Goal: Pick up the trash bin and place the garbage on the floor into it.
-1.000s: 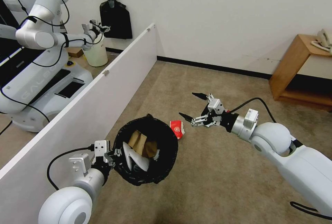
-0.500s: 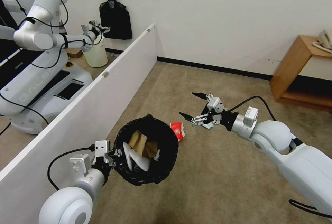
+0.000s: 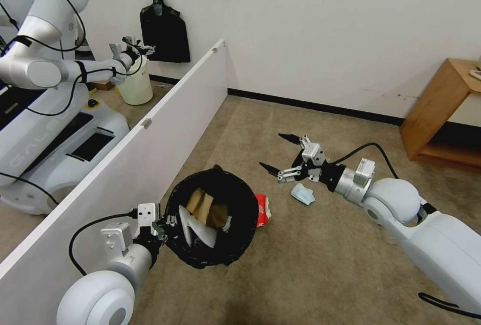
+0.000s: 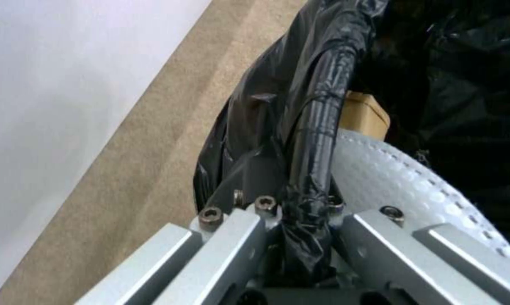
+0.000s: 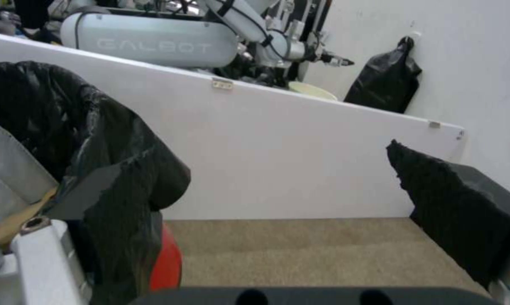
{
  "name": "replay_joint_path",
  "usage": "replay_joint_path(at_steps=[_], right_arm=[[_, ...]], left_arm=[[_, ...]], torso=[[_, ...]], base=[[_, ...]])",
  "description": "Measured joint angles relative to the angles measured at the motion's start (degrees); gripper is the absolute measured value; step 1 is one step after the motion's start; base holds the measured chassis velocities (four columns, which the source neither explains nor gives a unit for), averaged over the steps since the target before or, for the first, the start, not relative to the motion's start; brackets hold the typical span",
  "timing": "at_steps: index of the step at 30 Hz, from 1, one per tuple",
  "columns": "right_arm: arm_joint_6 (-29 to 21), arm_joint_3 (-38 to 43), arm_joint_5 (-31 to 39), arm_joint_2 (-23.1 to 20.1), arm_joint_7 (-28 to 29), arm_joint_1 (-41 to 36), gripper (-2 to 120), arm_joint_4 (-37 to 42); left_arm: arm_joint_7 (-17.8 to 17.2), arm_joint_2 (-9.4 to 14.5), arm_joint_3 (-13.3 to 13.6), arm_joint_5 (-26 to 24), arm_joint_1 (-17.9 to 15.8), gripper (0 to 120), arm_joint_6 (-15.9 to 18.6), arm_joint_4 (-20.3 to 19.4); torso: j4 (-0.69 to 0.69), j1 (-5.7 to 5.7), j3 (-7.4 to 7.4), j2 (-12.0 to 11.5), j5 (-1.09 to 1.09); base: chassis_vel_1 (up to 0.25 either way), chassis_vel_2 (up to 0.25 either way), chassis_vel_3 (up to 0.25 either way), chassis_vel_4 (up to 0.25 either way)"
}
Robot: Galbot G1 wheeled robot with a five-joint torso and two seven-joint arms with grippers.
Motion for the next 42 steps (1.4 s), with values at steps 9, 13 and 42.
replay_joint_path(at_steps=[9,13,42], right_arm=[[0.04,-0.01,0.14,-0.25,-0.4,0.56,100,-0.04],[-0.02,-0.01,0.1,-0.11,-0.65,0.64,100,-0.12],[3.79,-4.87,-0.05,-0.39,-1.76,4.66,100,-5.15]], left_arm=[[0.0,-0.29,-0.02,0.04,-0.18,0,0.07,-0.03],[0.0,-0.15,-0.16,0.01,-0.23,0,0.09,-0.23],[-1.01,0.51,-0.65,-0.21,-1.47,0,-0.11,0.37]], torso=[[0.01,0.0,0.01,0.0,0.0],[0.01,0.0,0.0,0.0,0.0],[0.01,0.0,0.01,0.0,0.0]], base=[[0.009,-0.008,-0.019,0.013],[0.0,0.0,0.0,0.0],[0.0,0.0,0.0,0.0]])
